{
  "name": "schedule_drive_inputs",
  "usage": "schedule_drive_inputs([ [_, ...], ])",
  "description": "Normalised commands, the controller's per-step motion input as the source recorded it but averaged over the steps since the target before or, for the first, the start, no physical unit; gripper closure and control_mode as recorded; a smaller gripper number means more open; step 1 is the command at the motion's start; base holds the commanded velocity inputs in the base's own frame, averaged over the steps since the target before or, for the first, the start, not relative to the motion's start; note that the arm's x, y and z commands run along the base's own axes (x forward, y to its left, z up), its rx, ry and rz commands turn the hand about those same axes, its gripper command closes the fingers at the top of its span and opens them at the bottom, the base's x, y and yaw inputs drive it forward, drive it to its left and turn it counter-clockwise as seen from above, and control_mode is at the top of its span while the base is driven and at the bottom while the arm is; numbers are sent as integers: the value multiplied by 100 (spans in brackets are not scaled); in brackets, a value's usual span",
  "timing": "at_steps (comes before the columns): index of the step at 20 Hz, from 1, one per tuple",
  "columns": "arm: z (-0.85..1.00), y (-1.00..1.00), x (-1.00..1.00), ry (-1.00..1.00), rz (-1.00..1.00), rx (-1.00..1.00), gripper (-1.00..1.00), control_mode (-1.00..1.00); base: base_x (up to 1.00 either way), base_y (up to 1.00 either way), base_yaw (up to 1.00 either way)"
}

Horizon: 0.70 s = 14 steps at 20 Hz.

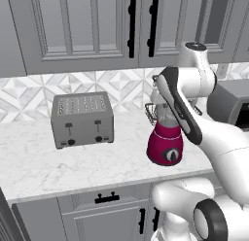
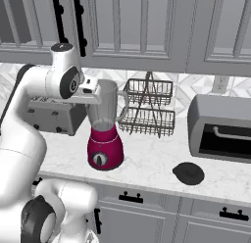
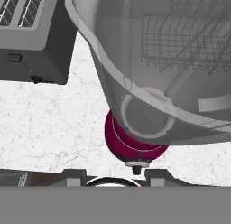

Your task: Close the lid blender by securely placing the lid on top.

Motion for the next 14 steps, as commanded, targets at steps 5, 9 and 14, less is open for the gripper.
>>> schedule_drive_inputs([
  [5,-2,-19,-28,-9,-1,1,-100,-100,0,0,0],
  [9,-14,-51,-56,-17,-8,4,-100,-100,0,0,0],
  [14,-13,-48,-45,-18,-18,4,-100,-100,0,0,0],
])
